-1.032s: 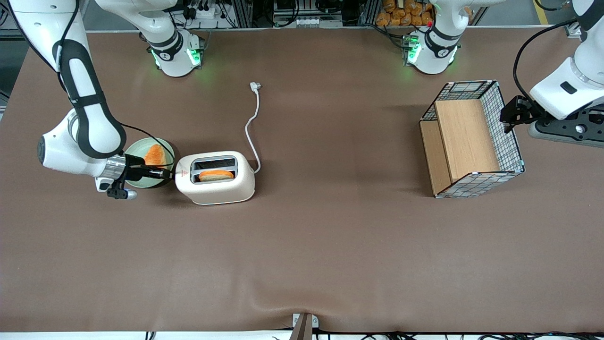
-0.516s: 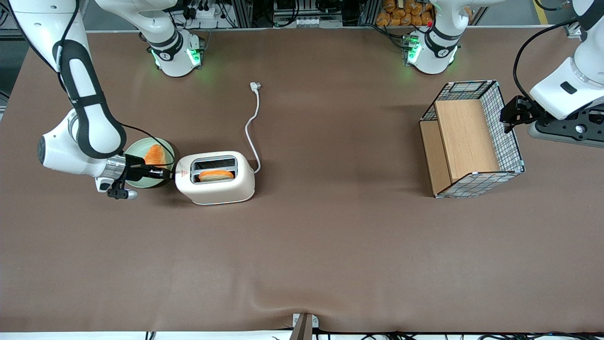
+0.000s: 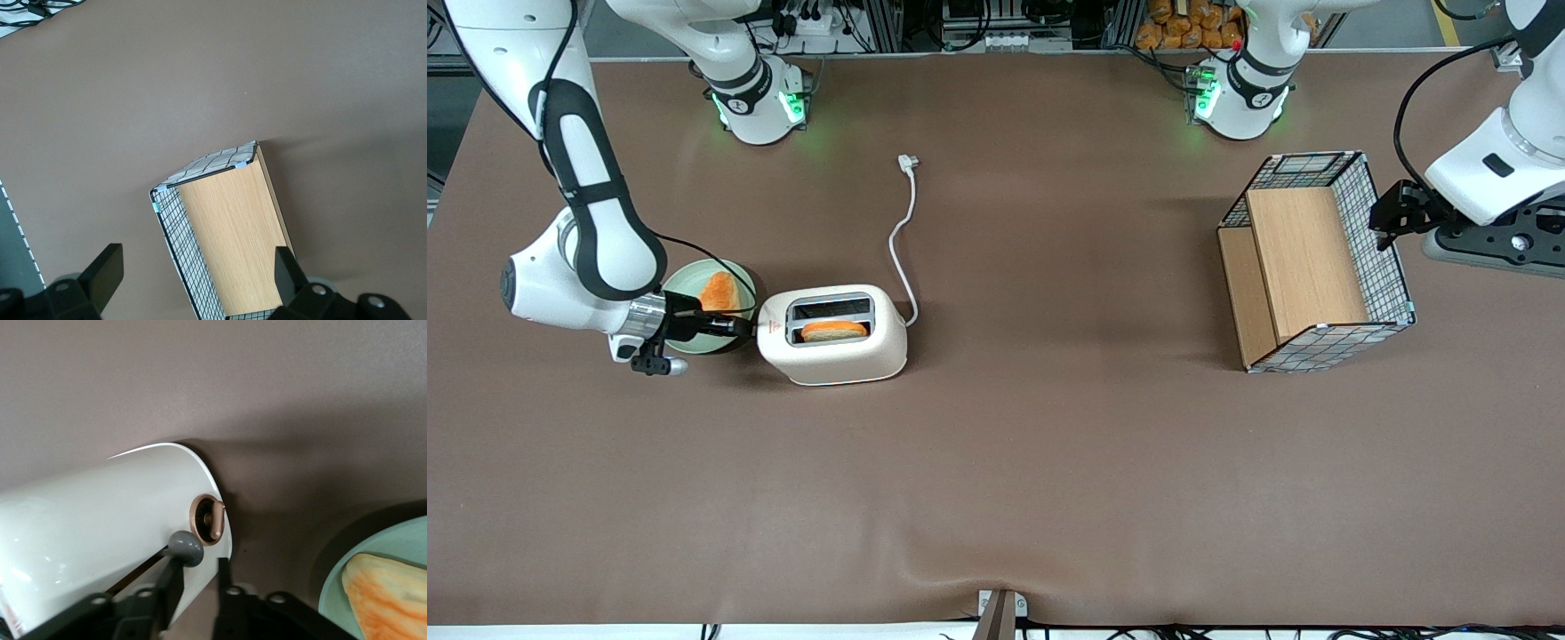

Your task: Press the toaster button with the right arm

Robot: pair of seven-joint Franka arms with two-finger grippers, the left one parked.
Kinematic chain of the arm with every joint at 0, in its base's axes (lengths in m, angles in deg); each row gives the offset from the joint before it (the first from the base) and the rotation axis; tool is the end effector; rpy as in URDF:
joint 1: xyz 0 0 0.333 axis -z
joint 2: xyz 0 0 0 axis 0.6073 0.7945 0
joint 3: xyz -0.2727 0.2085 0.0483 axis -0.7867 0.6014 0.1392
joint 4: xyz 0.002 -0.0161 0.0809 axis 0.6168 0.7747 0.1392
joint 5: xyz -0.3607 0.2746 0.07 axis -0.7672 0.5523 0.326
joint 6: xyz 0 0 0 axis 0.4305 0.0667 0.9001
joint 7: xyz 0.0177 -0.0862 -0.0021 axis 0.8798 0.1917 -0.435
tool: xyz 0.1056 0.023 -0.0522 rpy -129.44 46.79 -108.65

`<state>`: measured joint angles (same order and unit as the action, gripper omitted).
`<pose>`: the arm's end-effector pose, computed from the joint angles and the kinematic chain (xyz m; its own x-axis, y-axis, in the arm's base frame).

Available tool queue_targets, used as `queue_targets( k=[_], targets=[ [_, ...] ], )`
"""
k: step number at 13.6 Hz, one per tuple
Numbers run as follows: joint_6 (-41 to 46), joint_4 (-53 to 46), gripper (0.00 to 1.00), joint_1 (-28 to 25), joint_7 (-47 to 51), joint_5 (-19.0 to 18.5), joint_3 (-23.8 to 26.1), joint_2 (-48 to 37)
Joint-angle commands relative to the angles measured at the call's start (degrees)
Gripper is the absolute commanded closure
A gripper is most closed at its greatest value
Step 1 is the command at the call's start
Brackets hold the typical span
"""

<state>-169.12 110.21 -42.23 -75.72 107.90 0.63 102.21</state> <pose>0.6030 0.0055 0.1959 0.9748 -0.1247 -0.1850 -0.2044 -0.8314 -0.5167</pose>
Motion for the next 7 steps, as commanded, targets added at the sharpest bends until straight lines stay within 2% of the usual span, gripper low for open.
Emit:
queue_targets(
  k=[1, 3, 5, 7],
  targets=[
    [-0.3, -1.1, 0.51, -0.4, 1.5, 1.7, 0.2, 1.1],
    [5.4, -3.7, 0.51, 0.2, 6.6, 0.9, -0.1, 0.8],
    [11.8, -6.6, 0.51, 0.5, 6.8, 0.8, -4.1, 0.7],
    [16.0, -9.2, 0.51, 3.1, 7.0, 0.7, -4.4, 0.6]
  ],
)
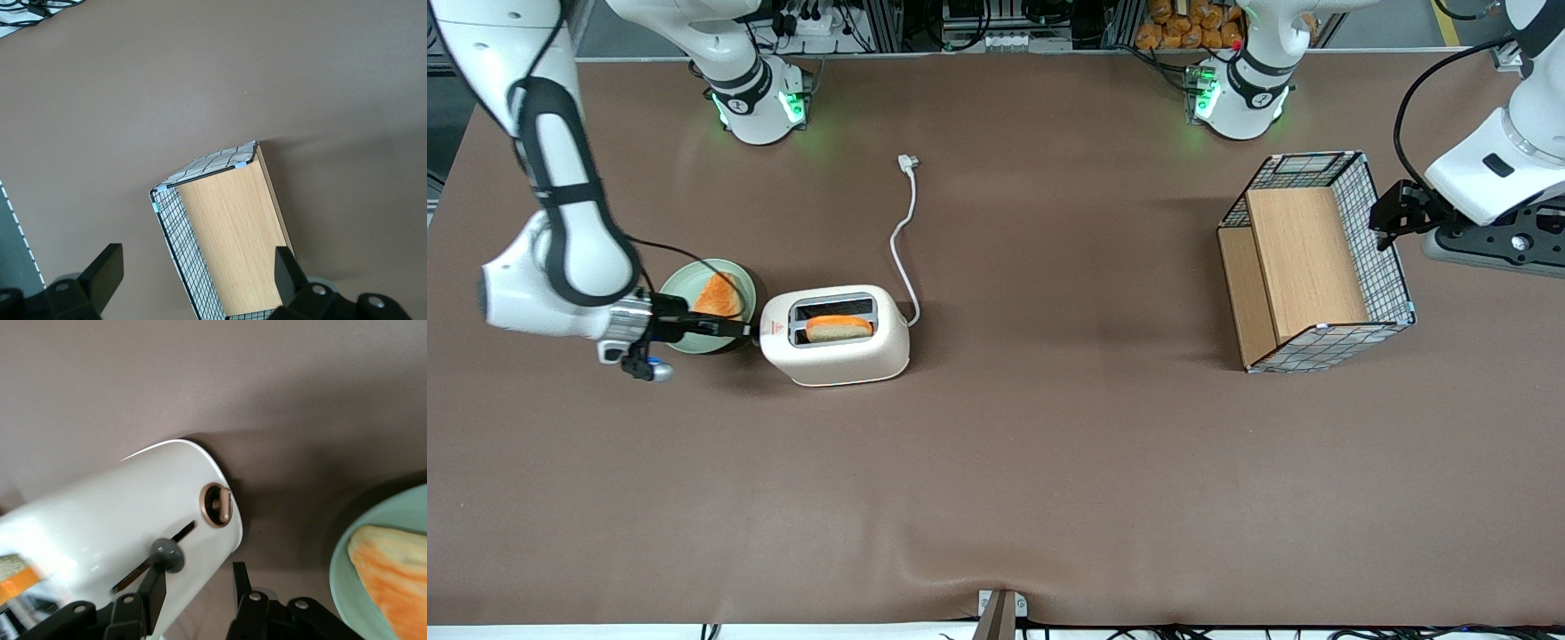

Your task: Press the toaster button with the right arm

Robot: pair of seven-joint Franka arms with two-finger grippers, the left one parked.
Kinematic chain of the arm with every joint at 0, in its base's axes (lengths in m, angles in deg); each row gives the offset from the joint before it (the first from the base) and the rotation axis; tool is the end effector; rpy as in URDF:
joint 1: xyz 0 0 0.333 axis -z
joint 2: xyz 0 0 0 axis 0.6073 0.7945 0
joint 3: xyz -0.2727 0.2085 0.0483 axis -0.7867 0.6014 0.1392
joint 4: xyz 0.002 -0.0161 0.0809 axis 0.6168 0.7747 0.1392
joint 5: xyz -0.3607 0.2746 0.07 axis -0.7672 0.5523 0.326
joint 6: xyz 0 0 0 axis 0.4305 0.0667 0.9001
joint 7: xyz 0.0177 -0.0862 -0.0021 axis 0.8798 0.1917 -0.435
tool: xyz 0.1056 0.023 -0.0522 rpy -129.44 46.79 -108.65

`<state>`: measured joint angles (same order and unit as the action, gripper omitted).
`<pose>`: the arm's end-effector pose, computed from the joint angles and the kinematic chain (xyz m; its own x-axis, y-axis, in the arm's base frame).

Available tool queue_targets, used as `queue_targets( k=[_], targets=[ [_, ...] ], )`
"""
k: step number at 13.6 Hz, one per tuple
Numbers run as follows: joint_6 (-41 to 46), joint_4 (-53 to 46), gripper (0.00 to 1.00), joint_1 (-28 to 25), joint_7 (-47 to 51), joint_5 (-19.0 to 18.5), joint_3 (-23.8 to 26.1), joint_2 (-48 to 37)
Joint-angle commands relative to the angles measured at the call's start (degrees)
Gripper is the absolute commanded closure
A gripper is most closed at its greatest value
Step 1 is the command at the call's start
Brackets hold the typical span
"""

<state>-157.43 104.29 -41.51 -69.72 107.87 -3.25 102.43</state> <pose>0.6230 -0.0242 0.2333 0.9399 -0.1730 -0.2945 -0.3146 -0.7741 -0.5494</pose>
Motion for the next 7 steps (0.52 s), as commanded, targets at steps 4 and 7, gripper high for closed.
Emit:
queue_targets(
  k=[4, 7],
  targets=[
    [14.0, -9.2, 0.48, 2.8, 4.6, -5.7, -4.2, -2.1],
    [24.4, -20.6, 0.42, 2.6, 15.1, -15.8, -4.3, -3.0]
  ],
)
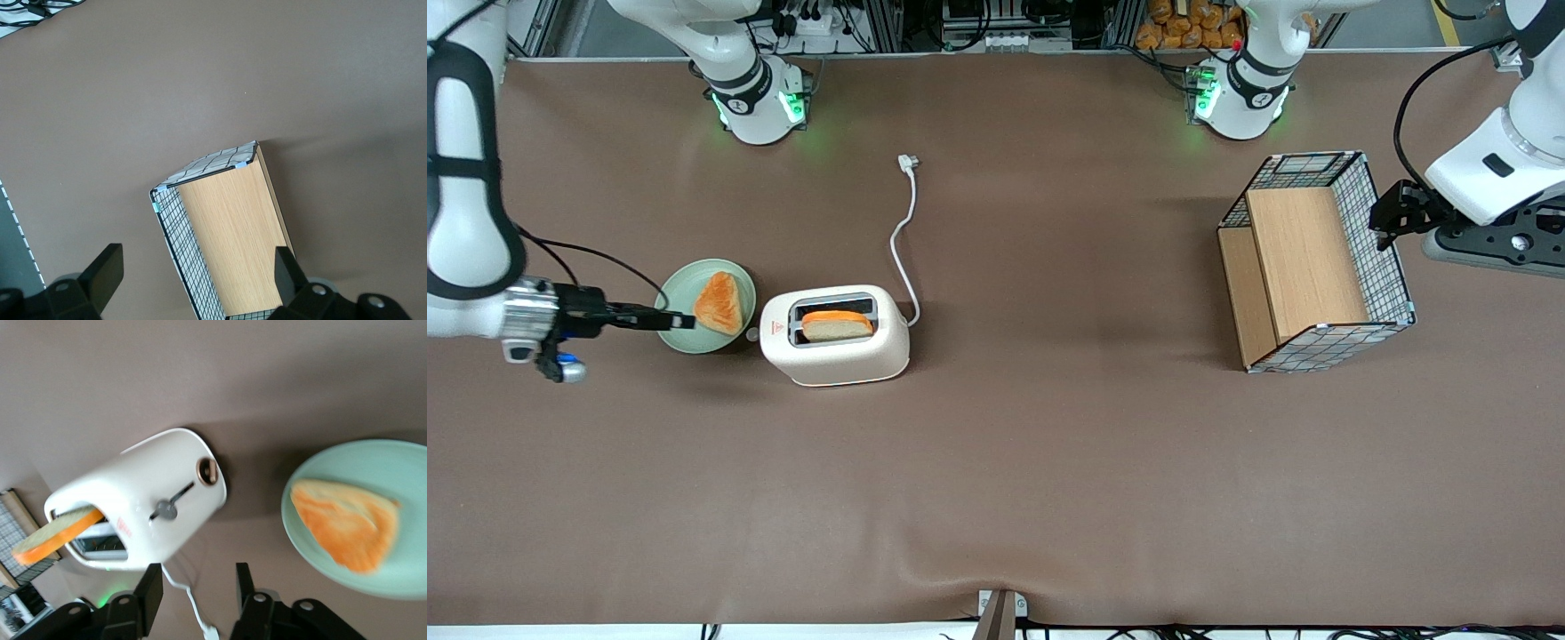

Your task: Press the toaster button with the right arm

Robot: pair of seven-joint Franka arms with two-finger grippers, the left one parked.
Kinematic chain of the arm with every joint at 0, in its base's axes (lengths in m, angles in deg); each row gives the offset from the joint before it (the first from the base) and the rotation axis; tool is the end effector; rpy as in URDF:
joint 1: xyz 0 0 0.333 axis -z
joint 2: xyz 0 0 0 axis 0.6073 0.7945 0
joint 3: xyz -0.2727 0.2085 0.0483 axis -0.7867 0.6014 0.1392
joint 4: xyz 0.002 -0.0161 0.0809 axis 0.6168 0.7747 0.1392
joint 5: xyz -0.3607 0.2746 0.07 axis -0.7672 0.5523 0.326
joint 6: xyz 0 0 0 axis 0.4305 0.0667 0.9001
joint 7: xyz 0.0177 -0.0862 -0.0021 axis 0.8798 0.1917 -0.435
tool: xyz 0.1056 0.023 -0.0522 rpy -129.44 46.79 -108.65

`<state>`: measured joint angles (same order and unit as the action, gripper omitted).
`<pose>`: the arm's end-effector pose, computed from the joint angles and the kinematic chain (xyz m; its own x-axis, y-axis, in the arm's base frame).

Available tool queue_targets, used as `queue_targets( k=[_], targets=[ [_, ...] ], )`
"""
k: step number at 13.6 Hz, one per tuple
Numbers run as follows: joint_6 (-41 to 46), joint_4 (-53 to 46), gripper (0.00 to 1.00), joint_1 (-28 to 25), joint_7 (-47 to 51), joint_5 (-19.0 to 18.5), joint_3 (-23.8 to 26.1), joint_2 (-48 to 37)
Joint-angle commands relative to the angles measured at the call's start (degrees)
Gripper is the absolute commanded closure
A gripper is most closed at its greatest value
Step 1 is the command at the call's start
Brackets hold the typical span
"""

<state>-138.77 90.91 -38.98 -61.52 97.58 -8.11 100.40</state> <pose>0.6502 -0.0930 0.3504 0.9145 -0.1646 -0.3695 -0.3373 -0.8145 -0.4721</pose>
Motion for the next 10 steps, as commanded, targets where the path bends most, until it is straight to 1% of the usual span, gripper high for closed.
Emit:
queue_targets(
  k=[1, 2, 3, 5, 6, 8, 9, 10],
  targets=[
    [9.0, -11.3, 0.35, -0.2, 9.2, -8.0, 0.5, -1.0],
    [12.5, -14.8, 0.14, -0.3, 11.3, -9.5, 0.5, -1.1],
    [15.8, -17.6, 0.0, -0.2, 12.2, -10.6, 0.5, -1.7],
    [18.0, -20.7, 0.0, -0.2, 11.9, -14.5, 0.8, -4.1],
    [18.1, -23.2, 0.0, -0.3, 11.6, -17.6, 1.2, -5.1],
    [19.5, -27.3, 0.0, -0.7, 11.5, -24.0, 4.0, -6.5],
    [19.8, -28.2, 0.0, -0.8, 11.5, -27.2, 5.7, -7.4],
    [20.2, -28.2, 0.0, -0.9, 11.7, -29.7, 7.5, -8.6]
  ],
)
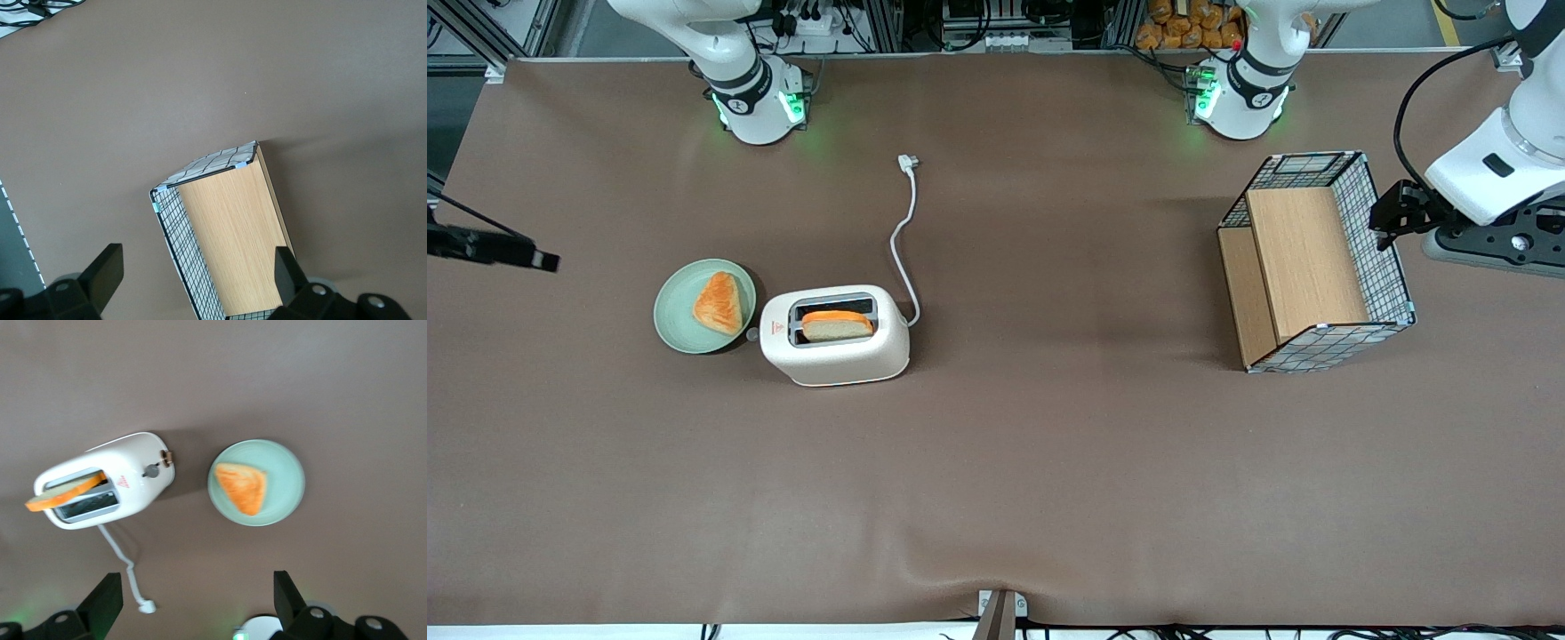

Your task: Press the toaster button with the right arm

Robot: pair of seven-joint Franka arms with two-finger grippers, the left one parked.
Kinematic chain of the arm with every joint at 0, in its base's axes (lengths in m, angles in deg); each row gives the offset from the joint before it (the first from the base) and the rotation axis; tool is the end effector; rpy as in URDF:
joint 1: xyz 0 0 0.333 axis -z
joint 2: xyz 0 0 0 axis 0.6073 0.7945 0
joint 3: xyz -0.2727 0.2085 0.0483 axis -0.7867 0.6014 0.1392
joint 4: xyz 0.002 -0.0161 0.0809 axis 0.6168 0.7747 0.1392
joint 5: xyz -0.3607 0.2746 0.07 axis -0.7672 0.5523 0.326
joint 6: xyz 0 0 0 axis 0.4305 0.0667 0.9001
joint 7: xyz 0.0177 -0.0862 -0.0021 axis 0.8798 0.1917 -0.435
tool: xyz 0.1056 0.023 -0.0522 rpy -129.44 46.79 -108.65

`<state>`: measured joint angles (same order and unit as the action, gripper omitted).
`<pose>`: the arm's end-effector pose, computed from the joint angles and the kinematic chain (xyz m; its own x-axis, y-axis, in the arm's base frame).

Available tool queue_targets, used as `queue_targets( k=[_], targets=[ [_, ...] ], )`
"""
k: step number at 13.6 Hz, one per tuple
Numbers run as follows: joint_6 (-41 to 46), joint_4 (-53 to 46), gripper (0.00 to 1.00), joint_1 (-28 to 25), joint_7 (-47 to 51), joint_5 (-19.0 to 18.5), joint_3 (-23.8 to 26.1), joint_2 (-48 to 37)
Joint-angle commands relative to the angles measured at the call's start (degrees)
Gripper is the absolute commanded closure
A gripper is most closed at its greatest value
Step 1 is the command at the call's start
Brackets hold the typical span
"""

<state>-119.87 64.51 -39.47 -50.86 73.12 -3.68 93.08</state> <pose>0.6511 -0.0737 0.6335 0.9677 -0.1560 -0.1980 -0.1816 -0.9762 -0.1183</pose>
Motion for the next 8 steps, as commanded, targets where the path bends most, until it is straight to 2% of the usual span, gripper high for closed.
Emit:
queue_targets(
  k=[1, 4, 8],
  targets=[
    [1.3, -1.8, 0.0, -0.5, 1.1, -6.8, 4.2, -2.1],
    [1.1, -2.3, 0.0, -0.5, 0.9, -9.0, 5.0, -3.5],
    [1.0, -2.8, 0.0, -0.6, 0.9, -8.6, 5.6, -4.8]
  ],
)
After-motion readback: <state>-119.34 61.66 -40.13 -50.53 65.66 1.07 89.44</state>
